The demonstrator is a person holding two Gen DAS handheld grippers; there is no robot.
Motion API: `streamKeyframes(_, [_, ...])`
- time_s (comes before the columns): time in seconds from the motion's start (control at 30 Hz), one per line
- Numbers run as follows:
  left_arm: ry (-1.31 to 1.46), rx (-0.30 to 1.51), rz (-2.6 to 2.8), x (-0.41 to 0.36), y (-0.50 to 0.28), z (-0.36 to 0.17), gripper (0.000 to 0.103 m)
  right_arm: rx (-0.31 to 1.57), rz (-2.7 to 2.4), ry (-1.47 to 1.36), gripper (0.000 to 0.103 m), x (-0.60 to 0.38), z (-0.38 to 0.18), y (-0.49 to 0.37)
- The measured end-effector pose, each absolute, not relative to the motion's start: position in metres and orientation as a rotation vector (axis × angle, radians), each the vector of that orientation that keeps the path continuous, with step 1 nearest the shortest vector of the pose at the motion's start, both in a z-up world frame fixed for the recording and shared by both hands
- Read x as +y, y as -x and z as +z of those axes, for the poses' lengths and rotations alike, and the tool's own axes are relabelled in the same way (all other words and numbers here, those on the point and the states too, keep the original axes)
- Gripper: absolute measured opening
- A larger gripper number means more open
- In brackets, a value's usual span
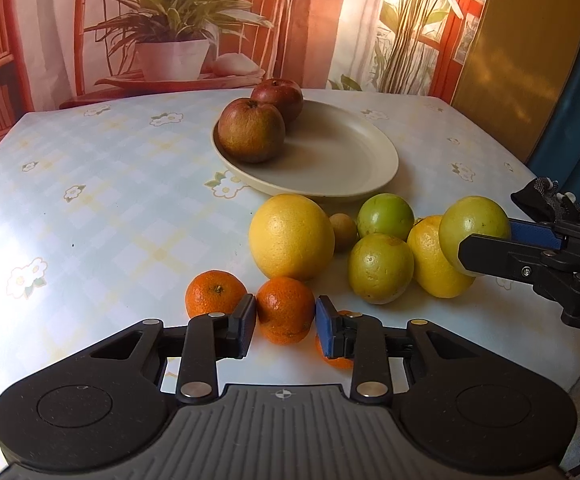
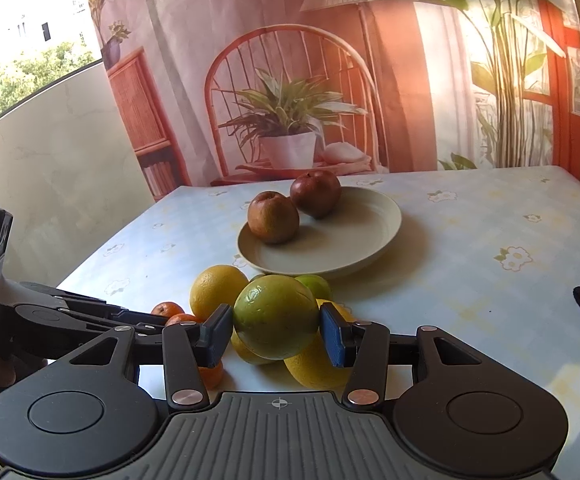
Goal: Organize fruits
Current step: 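Close the right tool on the green citrus while the left tool grasps the mandarin, then carry the green citrus onto the plate and open the right tool while the left tool sets the mandarin there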
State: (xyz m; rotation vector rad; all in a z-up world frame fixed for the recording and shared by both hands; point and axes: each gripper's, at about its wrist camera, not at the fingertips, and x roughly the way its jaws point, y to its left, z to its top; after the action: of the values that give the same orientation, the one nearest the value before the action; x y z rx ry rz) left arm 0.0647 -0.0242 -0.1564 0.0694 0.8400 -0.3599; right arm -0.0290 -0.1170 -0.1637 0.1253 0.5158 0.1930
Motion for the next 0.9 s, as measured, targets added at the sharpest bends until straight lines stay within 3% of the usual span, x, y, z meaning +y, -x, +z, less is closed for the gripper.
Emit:
streamKeyframes(0.47, [-0.068,0.691,-0.376,-0.023,-0.05,-0.126,0.033,0.497,0.182,-0.13,0.044,-0.121,-0.16,0.029])
streamKeyframes(0.9, [-0.083,0.632,-0.395,-0.043,-0.103,-0.097,0.034,0.476,0.213,-0.013,0.044,-0.146,-0.125,-0.034])
